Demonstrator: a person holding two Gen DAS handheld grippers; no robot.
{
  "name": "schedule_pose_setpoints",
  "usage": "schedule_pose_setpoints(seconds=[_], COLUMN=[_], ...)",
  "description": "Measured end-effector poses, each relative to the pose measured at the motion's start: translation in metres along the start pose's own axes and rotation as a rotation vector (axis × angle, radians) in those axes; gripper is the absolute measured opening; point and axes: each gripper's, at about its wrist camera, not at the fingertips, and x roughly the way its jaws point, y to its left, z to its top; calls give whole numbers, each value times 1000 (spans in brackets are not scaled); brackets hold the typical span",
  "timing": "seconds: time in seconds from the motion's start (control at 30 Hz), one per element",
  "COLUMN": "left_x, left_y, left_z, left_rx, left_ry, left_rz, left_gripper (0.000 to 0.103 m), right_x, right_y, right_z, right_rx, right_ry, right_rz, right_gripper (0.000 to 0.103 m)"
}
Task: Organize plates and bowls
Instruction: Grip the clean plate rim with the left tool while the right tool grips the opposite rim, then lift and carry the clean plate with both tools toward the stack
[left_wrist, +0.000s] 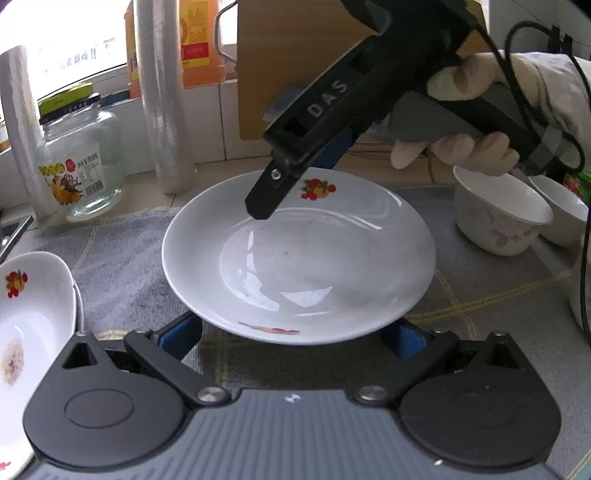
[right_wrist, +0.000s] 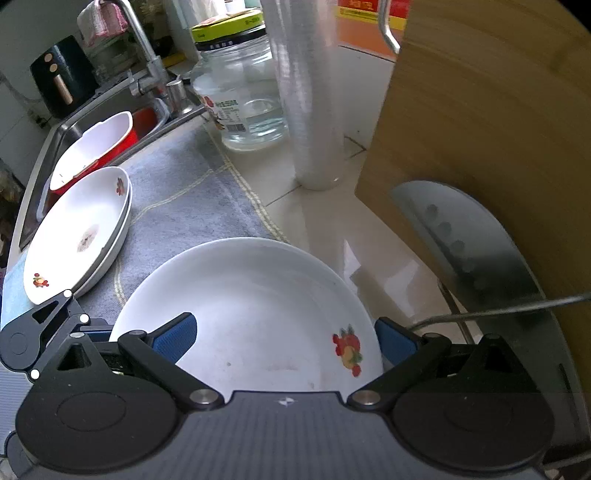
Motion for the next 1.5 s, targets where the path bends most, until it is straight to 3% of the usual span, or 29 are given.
schedule_pose_setpoints(seconds=[0.4, 0.57, 0.97, 1.5], left_x=[-7, -7, -7, -19], left_y=[-2, -1, 3, 3], left_z=[1, 0, 0, -3], left_rx=[15, 26, 55, 78], left_ry=[-10, -1, -4, 1], left_rz=[-9, -8, -27, -25], left_gripper=[102, 102, 103, 102], right_x=[11, 8, 15, 3], right_y=[0, -5, 0, 2], right_z=[3, 3, 2, -5], right_rx=[-25, 5, -14, -5], right_ry=[42, 67, 66, 43], right_rz=[20, 75, 55, 124], right_gripper=[103, 103, 103, 103])
